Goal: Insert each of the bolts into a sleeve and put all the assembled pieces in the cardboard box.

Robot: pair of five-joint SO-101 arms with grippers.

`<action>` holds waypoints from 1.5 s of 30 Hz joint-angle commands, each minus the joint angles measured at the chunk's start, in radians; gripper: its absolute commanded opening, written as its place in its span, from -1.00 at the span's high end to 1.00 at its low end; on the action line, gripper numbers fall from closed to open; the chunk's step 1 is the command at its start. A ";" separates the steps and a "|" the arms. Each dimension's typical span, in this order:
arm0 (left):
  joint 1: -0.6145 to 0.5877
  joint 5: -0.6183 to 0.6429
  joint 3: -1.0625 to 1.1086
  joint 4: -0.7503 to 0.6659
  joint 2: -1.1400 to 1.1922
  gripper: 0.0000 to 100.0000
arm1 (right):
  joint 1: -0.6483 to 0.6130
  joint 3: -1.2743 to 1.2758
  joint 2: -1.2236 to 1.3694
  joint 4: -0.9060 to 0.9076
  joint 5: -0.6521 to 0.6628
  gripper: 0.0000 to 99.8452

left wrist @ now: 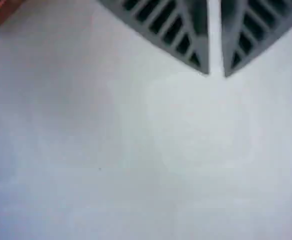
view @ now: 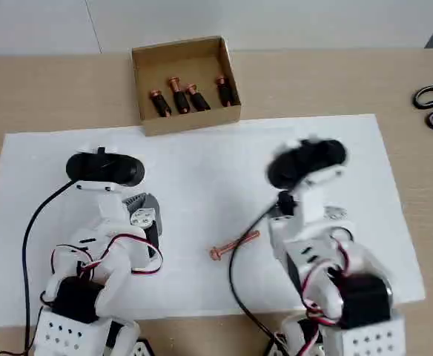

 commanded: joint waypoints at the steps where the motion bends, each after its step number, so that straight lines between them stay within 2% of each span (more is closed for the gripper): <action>1: 0.009 -0.011 -0.042 0.021 -0.003 0.99 | 0.077 0.083 -0.177 -0.076 0.005 0.99; 8: 0.009 -0.086 -0.042 0.041 -0.002 0.99 | 0.090 0.230 -0.476 -0.077 0.011 0.99; 12: 0.009 -0.190 -0.050 0.041 0.063 0.99 | 0.091 0.278 -0.570 -0.077 0.011 0.99; 16: 0.009 -0.215 -0.143 0.083 0.264 0.99 | 0.091 0.279 -0.558 -0.079 0.005 0.99; 20: 0.017 -0.215 -0.352 0.224 0.519 0.99 | 0.091 0.281 -0.559 -0.076 0.006 0.99; 30: 0.276 -0.216 -0.766 0.520 1.086 0.99 | 0.093 0.281 -0.559 -0.079 0.008 0.99; 34: 0.311 -0.216 -0.905 0.654 1.289 0.99 | 0.093 0.281 -0.559 -0.079 0.009 0.99; 40: 0.299 -0.253 -1.049 0.657 1.499 0.99 | 0.093 0.281 -0.559 -0.076 0.009 0.99; 45: 0.293 -0.265 -1.135 0.657 1.525 0.99 | 0.093 0.281 -0.559 -0.073 0.009 0.99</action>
